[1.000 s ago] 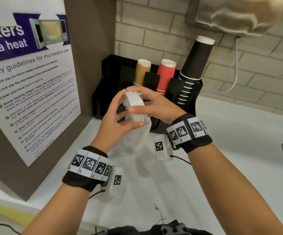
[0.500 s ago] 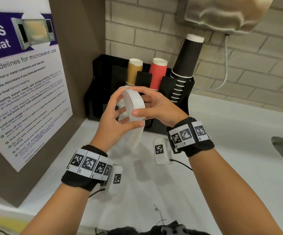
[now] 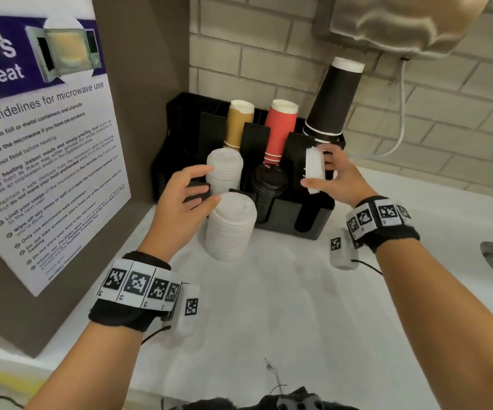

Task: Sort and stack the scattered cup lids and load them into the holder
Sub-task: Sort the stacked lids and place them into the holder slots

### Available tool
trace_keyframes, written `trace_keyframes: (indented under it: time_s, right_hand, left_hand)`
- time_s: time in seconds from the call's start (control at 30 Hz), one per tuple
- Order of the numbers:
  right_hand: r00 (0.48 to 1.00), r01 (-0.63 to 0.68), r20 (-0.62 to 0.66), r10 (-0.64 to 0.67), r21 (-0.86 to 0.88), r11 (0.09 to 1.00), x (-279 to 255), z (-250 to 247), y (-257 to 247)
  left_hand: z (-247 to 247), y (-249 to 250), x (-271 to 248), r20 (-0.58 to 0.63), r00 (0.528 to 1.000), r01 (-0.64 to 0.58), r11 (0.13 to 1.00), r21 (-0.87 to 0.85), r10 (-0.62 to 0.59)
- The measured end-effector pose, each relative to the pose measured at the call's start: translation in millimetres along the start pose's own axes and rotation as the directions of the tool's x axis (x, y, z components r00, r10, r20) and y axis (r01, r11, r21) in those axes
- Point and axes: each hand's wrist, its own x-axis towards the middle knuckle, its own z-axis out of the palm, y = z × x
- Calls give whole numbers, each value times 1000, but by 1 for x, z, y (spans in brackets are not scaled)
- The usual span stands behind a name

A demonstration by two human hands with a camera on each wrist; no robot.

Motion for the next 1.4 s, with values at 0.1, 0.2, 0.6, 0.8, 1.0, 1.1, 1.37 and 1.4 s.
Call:
trace_keyframes:
  time_s: [0.1,0.2,0.6,0.8,1.0,1.1,1.37,1.4]
  right_hand:
    - [994,-36,95,61,-246,969,9,7,24]
    - [983,-41,131,132,-543,839,14,15,30]
    - [897,200,248,366,-966,165,15,58,29]
    - [795,168,288,535,-950,262,13,47,7]
    - [961,250,-4,-278,-430,867,-4,46,-31]
    - [898,402,274,-344,-193,895,-16,76,-58]
    - [874,263,482,-66,-355,897,-16,133,-62]
    - [876,264,477,-71,-350,899,-15,134,-61]
  left_hand:
    - [-4,-2,-1,4,1000,-12,999,39,11]
    - [-6,-5,-1,7,1000,-4,998,58,4]
    - [-5,-7,0,-19,1000,13,995,97,-11]
    - [-6,-3,-1,-25,1000,11,995,96,-9]
    - [-7,-2,-3,-50,999,19,997,81,-15]
    - [-6,-2,-2,-48,999,25,996,86,-21]
    - [-11,-3,-4,-28,999,30,998,60,-28]
    - [-12,-4,-4,-26,999,33,998,54,-31]
